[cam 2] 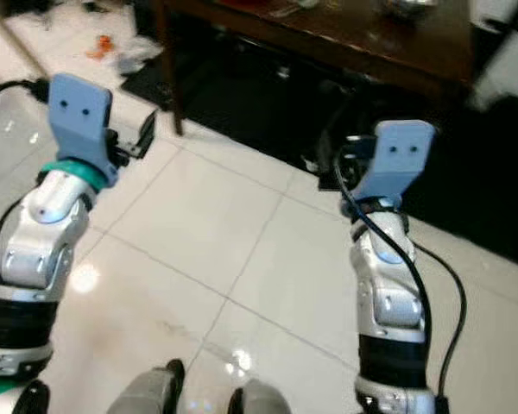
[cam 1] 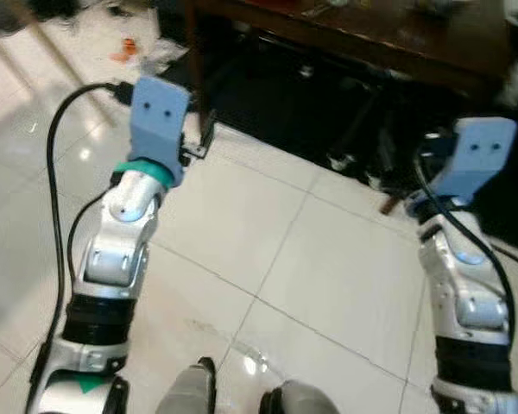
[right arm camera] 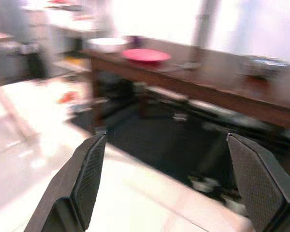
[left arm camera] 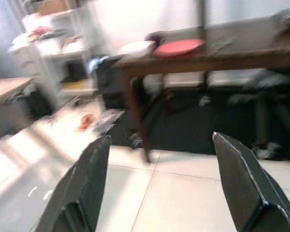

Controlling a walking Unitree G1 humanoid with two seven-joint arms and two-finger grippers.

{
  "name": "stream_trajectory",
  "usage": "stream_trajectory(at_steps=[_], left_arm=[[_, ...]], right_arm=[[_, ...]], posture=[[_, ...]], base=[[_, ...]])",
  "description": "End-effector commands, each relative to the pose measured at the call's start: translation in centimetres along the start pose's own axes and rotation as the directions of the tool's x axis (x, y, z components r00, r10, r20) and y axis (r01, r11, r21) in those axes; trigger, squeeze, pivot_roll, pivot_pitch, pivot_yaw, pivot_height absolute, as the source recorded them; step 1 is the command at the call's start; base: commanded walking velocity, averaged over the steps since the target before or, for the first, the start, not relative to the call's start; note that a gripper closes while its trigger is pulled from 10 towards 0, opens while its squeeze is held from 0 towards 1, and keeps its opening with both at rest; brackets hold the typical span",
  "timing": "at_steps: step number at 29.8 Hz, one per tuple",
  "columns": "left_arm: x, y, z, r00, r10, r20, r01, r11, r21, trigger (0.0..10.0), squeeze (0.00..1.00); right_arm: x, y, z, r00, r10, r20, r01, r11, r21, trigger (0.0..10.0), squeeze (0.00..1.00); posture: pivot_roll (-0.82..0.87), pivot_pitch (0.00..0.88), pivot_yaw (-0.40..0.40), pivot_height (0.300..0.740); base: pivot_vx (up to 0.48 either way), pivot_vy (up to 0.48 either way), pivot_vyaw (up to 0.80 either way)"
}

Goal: Setting the table

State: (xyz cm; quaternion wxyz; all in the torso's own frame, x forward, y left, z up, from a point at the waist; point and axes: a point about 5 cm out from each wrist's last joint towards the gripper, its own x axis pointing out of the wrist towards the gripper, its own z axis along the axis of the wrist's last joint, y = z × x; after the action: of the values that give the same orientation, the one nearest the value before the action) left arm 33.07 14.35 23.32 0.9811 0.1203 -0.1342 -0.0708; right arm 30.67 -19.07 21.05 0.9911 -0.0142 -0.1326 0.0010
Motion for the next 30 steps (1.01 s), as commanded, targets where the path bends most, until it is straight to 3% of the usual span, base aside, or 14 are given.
stream_trajectory(at_steps=[1, 30], left_arm=[[-0.12, -0.34, -0.60, 1.000, -0.004, -0.030, 0.004, 1.000, 0.004, 10.0, 0.00], [0.53, 0.31, -0.43, 0.997, 0.073, -0.029, -0.072, 0.997, 0.024, 10.0, 0.00]], right_arm=[[-0.21, -0.26, -0.27, 1.000, -0.009, -0.012, 0.009, 1.000, 0.005, 10.0, 0.00], [0.09, -0.12, -0.29, 1.000, 0.004, -0.006, -0.004, 1.000, 0.006, 10.0, 0.00]], posture=[[0.05, 0.022, -0.016, 0.740], [0.05, 0.003, -0.019, 0.740]], base=[[0.000, 0.000, 0.80], [0.000, 0.000, 0.80]])
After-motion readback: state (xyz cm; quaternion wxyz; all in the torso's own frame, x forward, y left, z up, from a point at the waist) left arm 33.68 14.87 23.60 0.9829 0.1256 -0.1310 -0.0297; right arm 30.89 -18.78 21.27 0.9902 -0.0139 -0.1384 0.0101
